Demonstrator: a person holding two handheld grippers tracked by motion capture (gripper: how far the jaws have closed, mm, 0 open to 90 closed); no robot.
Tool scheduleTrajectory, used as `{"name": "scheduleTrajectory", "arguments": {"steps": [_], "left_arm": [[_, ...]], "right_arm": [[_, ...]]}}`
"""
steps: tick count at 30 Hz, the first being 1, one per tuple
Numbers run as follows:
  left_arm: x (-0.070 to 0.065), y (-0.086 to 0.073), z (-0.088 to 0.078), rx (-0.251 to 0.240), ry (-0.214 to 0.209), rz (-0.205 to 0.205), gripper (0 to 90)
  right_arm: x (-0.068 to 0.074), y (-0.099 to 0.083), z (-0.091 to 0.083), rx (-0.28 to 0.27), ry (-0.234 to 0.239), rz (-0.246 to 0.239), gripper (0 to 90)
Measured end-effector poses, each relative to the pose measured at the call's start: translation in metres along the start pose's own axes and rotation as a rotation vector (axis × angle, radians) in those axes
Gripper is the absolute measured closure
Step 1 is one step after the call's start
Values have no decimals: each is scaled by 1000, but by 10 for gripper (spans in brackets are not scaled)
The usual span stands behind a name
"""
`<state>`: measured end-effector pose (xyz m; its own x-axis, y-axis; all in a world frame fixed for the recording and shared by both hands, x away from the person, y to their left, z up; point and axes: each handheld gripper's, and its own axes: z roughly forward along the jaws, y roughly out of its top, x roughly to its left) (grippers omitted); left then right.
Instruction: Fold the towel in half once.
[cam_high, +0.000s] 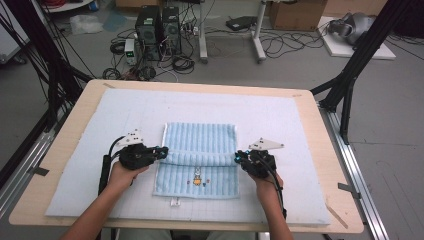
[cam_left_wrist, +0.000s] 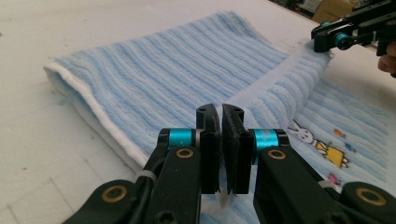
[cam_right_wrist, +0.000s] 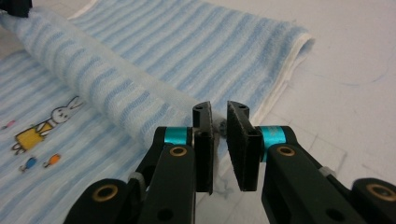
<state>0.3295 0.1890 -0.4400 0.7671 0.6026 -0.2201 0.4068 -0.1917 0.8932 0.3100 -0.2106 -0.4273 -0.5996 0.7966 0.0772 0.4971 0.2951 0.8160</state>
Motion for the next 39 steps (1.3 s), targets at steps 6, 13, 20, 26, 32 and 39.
{"name": "scheduleTrajectory", "arguments": {"steps": [6,13,20,26,32,39], "left_arm": [[-18,-10,-16,-5,-4,21,853],[-36,-21,-37,-20,-1,39,877],[-44,-28,-45,-18,13,39,878],[-52,-30,-51,-22,-18,36,880],[-59,-37,-58,-6,-38,37,882],[-67,-46,-62,33,-89,32,873]], "right_arm": [[14,-12,-19,-31,16,-10,810],[33,-25,-37,-43,25,-22,811],[45,-32,-43,-34,18,-38,813],[48,-33,-49,-47,29,-39,814],[50,-36,-57,-56,52,-43,814],[58,-46,-63,5,45,-75,794]]}}
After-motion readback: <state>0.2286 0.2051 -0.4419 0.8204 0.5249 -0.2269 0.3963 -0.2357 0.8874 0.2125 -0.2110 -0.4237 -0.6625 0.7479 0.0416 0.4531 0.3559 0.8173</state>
